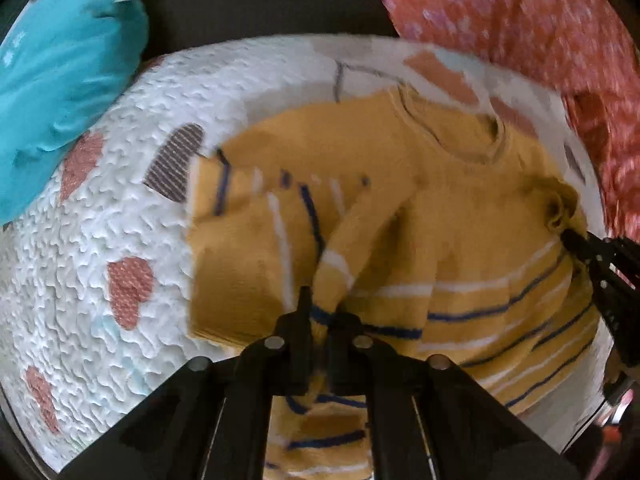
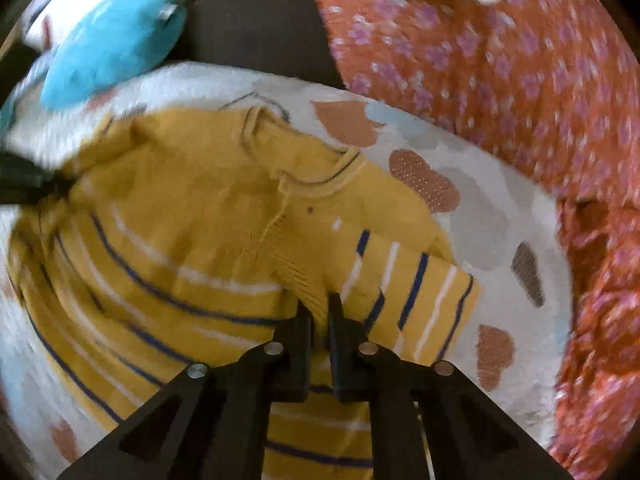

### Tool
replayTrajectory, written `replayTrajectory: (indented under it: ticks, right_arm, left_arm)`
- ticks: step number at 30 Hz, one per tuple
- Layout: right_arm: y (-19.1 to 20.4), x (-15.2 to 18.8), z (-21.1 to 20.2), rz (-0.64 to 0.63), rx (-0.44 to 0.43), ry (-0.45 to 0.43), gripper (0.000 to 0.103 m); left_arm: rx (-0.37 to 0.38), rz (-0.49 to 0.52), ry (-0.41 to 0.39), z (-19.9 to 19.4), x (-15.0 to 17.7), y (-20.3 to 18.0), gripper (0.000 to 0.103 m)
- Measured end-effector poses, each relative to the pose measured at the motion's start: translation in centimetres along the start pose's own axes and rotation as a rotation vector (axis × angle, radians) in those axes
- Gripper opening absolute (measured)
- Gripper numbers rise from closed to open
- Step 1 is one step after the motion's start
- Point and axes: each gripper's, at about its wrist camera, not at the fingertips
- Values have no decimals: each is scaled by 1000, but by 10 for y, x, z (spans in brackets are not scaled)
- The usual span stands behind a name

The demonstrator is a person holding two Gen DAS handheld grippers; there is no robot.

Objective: Fold small clothes

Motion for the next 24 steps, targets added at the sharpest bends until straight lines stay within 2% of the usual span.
replayTrajectory:
  ticks: [5, 8, 11, 14, 16, 17, 19, 22, 24]
  right_arm:
    - [-51, -34, 18, 199, 37, -24, 7]
    - [-80, -35, 46, 318, 69, 26, 6]
    - [-94, -26, 73, 400, 90, 85, 6]
    - [-108, -9, 80, 525, 70, 98, 20]
    - [-125, -1, 75, 660, 19, 92, 27]
    - [-131, 1, 72, 697, 4, 92, 29]
    - [-139, 3, 61, 720, 3, 73, 34]
    - [-148, 4, 34, 703, 55, 40, 45]
    - [-157, 14, 15, 726, 69, 32, 48]
  left_arm:
    - [-30, -67, 14, 17, -27, 16, 5]
    - [-64, -61, 35, 35, -29, 16, 5]
    - [-21, -182, 51, 45, -31, 29, 7]
    - [97, -372, 62, 44, -28, 60, 12]
    - [134, -425, 54, 36, -26, 74, 19]
    - [138, -428, 45, 32, -26, 76, 26]
    - [133, -417, 18, 18, -22, 81, 32]
    - [94, -388, -10, -2, -13, 85, 35]
    - [88, -392, -12, -12, -4, 92, 35]
Point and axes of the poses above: each gripper's, at about its wrist camera, not at the fingertips, and z roughly the way its jaws point, y to its left, x to its underside, and after that the axes turned 13 degrees about -y, right-handed
